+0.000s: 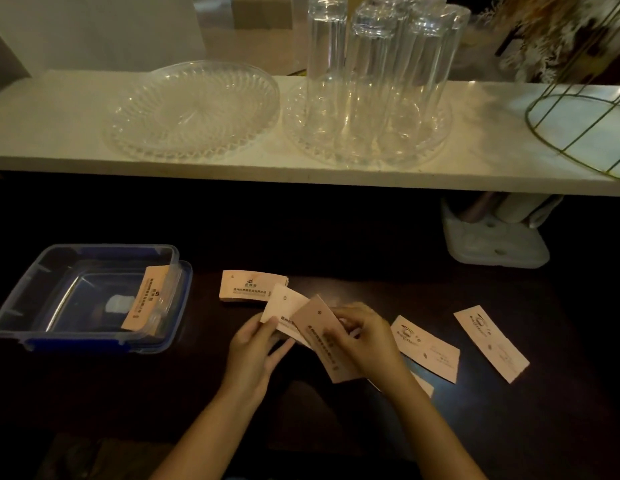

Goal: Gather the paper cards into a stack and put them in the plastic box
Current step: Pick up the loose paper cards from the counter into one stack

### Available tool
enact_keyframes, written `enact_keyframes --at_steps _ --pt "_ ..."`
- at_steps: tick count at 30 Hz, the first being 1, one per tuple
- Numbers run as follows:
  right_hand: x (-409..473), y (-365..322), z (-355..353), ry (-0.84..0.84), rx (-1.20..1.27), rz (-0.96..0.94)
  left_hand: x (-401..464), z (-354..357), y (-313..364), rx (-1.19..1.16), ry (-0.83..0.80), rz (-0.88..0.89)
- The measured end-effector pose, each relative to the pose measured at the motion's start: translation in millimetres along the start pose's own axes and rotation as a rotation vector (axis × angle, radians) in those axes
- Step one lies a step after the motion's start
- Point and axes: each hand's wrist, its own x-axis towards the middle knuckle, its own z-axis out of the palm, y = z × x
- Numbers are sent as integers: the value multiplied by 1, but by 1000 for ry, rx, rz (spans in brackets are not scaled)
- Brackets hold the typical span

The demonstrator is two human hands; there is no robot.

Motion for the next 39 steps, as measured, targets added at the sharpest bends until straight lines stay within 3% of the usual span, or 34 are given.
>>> enact_keyframes --at_steps 6,9,14,16,18,20,26,32,39 --pt "-2 8 0 127 -117 -4 -12 12 1 13 -106 -14" --pt "-1 9 -3 73 1 79 -16 13 -2 28 -131 -27" --pt "-11 16 -6 -2 -12 2 -17 3 6 533 -246 50" --pt "-15 25 -12 27 49 30 -13 -3 8 600 -208 49" --pt "-21 44 -25 149 57 87 -7 -13 10 525 -126 17" --pt "-30 68 -38 203 -112 145 -2 -24 11 428 -62 -13" --pt "-73 107 -36 -5 -638 252 5 -32 5 244 -33 -73" --pt "-83 114 -18 55 -688 291 1 -22 -4 221 -47 -90" --pt "-85 118 -12 -44 -832 171 0 -21 -7 233 -28 -93"
